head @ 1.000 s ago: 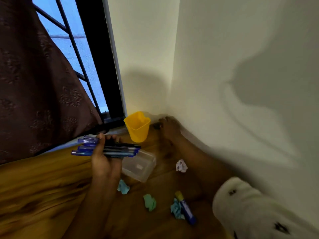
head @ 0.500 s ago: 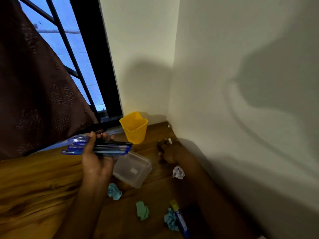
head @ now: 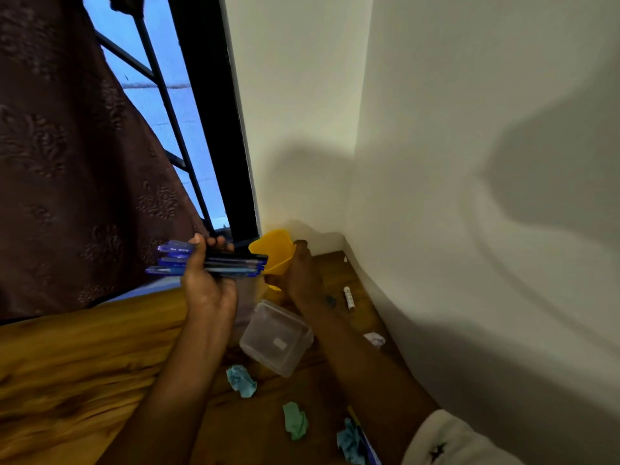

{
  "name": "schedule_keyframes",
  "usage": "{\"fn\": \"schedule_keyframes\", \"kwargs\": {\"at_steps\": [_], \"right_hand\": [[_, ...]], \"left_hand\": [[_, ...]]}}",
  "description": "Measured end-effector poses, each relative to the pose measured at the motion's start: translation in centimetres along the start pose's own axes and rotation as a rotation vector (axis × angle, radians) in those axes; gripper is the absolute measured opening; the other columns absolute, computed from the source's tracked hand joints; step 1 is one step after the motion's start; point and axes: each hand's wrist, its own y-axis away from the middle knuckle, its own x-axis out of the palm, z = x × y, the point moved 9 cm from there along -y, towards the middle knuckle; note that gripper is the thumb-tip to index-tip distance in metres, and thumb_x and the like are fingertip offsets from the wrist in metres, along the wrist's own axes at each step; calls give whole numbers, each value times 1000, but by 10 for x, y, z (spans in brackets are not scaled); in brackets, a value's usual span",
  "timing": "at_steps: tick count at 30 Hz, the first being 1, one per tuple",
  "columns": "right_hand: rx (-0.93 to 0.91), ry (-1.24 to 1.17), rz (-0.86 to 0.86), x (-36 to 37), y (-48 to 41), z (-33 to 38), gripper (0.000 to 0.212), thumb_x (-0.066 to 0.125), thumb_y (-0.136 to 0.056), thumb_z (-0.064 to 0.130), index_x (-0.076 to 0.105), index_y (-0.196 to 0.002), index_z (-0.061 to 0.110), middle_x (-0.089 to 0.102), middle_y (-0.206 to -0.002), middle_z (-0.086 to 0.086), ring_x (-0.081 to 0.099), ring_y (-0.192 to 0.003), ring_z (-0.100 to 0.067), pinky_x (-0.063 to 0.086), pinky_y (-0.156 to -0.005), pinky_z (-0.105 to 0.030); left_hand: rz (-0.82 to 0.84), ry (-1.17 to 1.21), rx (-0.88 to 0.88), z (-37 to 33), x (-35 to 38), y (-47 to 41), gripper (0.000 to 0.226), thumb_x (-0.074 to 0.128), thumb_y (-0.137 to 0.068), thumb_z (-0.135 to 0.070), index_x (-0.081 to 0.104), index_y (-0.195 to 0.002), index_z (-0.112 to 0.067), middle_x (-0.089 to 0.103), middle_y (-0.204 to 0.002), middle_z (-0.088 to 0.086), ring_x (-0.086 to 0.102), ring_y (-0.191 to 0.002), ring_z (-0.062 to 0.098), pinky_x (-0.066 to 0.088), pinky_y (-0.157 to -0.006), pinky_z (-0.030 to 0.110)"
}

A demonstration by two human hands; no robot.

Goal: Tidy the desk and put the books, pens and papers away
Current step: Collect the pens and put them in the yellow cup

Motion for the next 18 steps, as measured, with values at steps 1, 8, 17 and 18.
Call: {"fn": "schedule_keyframes", "kwargs": {"at_steps": [1,8,17,18], "right_hand": [[-36,-7,-26,-2,4,5,87,84,-63,35,33,-130,11,51,-124,-13,54,-110,-34,49,-83,-41],[-220,54,-163,-45,43,29,92,81,-60,41,32,-134,16,51,-121,-6,56,-106,-26,51,-83,-40],[-163,11,-209,-85,63,35,98,81,-59,50,29,-137,20,49,-127,-2,53,-111,-22,50,-86,-37],[-156,10,-206,-87,65,35,98,81,-60,49,29,-137,20,49,-127,-1,54,-110,-22,50,-85,-37]], "left_hand": [[23,-10,15,-1,7,-3,13,49,-94,-18,51,-81,-17,59,-66,-8,63,-71,8,52,-80,29],[251,-431,172,8,69,-5,7,62,-85,-9,56,-85,-11,70,-82,5,68,-86,23,53,-89,37],[358,-883,113,43,86,15,29,65,-86,-11,62,-115,-9,66,-95,-7,66,-80,-4,51,-69,12],[362,-908,90,46,84,15,30,67,-85,-10,61,-114,-11,65,-94,-7,65,-78,-4,52,-68,12]]}}
